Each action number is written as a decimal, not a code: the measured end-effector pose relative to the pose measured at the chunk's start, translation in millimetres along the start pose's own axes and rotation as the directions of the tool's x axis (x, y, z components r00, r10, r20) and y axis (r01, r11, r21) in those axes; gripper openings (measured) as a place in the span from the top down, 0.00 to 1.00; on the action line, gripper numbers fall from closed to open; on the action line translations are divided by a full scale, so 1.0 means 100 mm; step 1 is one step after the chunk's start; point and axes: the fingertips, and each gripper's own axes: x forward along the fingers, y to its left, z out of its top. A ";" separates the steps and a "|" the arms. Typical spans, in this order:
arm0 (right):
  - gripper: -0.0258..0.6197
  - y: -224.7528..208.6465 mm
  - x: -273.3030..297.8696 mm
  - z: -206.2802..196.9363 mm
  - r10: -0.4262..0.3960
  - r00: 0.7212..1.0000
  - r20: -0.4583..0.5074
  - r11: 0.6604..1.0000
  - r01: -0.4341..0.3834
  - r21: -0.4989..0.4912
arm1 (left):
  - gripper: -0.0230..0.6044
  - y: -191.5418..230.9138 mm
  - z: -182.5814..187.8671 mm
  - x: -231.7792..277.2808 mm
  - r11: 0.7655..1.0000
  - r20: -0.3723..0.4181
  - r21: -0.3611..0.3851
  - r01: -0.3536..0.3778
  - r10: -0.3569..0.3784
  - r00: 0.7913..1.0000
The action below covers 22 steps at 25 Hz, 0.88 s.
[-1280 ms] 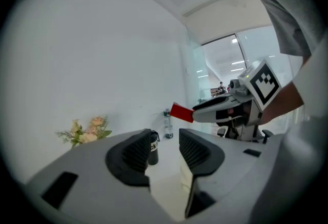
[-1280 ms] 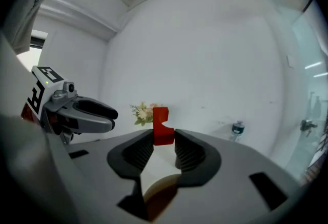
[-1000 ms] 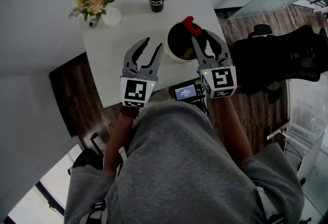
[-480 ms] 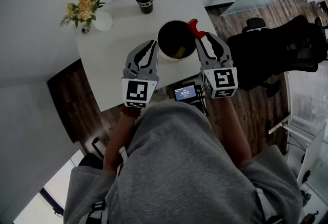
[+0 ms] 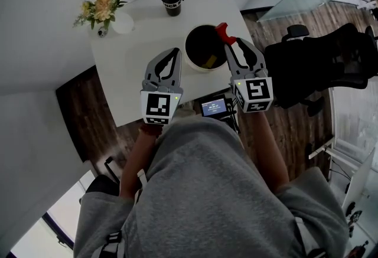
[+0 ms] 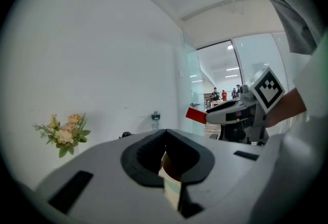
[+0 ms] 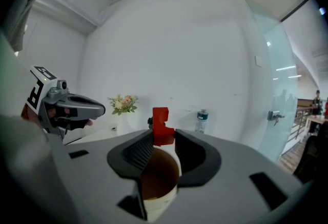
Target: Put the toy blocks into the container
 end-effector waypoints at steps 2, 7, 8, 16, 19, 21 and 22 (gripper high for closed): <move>0.76 0.00 0.01 -0.01 0.002 1.000 -0.006 1.000 -0.002 -0.002 | 0.95 -0.01 0.00 0.00 1.000 0.002 -0.005 0.003 -0.003 1.000; 0.76 0.00 0.06 -0.01 0.003 1.000 -0.016 1.000 -0.003 -0.003 | 0.95 -0.01 -0.02 0.02 1.000 0.004 -0.011 0.007 -0.007 1.000; 0.76 0.00 0.07 0.00 0.005 1.000 -0.015 1.000 -0.005 -0.005 | 0.95 -0.02 -0.02 0.03 1.000 0.004 -0.012 0.008 -0.008 1.000; 0.75 0.08 0.14 0.01 0.043 0.999 -0.002 0.999 -0.043 -0.002 | 0.95 0.01 -0.04 0.05 1.000 -0.003 -0.015 0.007 -0.007 1.000; 0.75 0.06 0.16 0.03 0.038 0.999 0.003 0.999 -0.038 0.001 | 0.95 0.04 -0.05 0.05 1.000 -0.005 -0.017 0.005 -0.005 1.000; 0.76 0.05 0.16 0.06 0.036 0.999 0.014 0.999 -0.036 0.002 | 0.95 0.05 -0.05 0.06 1.000 -0.005 -0.017 0.005 -0.005 1.000; 0.77 0.05 0.15 0.08 0.034 0.999 0.022 0.999 -0.034 0.003 | 0.95 0.05 -0.05 0.06 1.000 -0.005 -0.017 0.005 -0.005 1.000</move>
